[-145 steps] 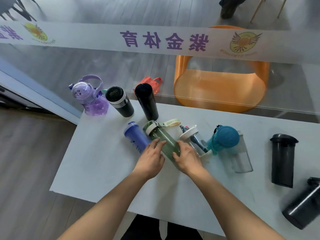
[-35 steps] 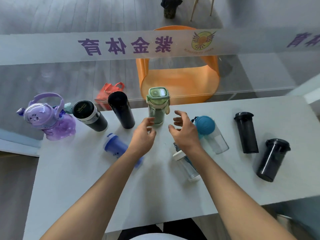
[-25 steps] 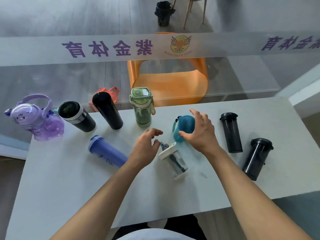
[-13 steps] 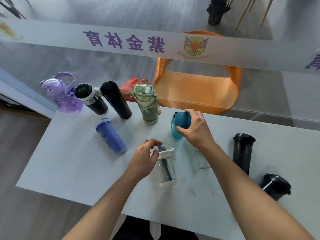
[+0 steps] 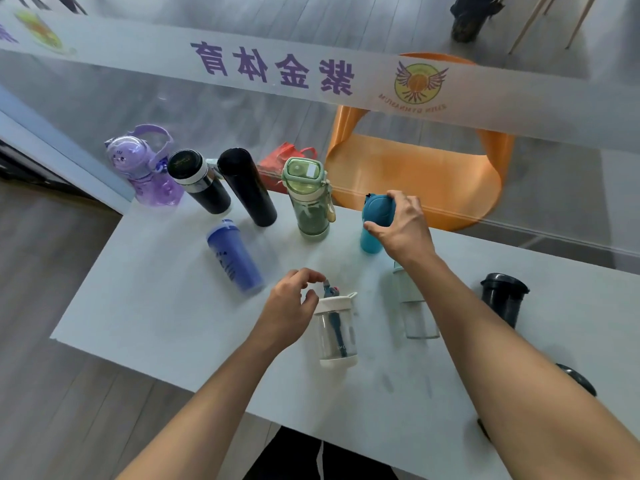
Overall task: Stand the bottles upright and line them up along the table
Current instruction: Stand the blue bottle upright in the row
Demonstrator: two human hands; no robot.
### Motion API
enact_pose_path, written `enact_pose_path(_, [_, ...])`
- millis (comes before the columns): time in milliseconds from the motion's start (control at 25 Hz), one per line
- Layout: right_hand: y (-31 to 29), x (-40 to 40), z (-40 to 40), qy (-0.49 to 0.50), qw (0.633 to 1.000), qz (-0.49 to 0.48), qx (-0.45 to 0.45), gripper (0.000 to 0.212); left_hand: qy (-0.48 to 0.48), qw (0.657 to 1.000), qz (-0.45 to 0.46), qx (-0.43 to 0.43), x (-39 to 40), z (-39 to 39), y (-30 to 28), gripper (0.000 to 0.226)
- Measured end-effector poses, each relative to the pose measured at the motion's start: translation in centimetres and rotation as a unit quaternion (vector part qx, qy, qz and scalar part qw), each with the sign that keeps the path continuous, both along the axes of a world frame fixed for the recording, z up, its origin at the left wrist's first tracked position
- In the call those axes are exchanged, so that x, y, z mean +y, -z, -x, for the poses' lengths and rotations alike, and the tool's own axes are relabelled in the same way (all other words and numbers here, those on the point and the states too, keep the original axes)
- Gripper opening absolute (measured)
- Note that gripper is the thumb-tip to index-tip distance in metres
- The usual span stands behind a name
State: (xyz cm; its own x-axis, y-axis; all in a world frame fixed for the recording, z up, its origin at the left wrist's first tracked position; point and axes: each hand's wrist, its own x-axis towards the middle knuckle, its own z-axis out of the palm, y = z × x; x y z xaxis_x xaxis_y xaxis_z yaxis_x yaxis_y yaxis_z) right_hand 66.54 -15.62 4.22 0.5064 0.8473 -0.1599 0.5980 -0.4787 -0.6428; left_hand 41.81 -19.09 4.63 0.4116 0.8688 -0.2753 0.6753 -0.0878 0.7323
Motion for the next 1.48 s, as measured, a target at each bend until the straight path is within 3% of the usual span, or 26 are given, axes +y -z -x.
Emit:
enact_pose_path(1040, [0.2, 0.6, 2.8, 0.065, 0.998, 0.025, -0.002, 0.081, 0.117, 0.993, 0.019, 0.008, 2.6, -2.9, 0.3, 0.028])
enact_pose_path(1120, [-0.1, -0.3, 2.0, 0.096, 0.995, 0.015, 0.022, 0.081, 0.114, 0.993, 0.018, 0.011, 2.4, -3.8, 0.2, 0.03])
enact_pose_path(1200, [0.0, -2.7, 0.4, 0.155, 0.987, -0.006, 0.053, 0.068, 0.106, 0.994, 0.019, 0.009, 1.8, -5.4, 0.0, 0.031])
enact_pose_path(1320, [3.1, -8.1, -3.3, 0.201, 0.972, 0.077, 0.093, 0.054, 0.053, 0.992, 0.117, -0.013, 0.5, -8.9, 1.0, 0.033])
enact_pose_path(1480, [8.1, -11.9, -4.9, 0.125, 0.95, 0.231, 0.17, 0.054, -0.077, 0.948, 0.309, -0.002, -1.0, -13.4, 5.6, 0.062])
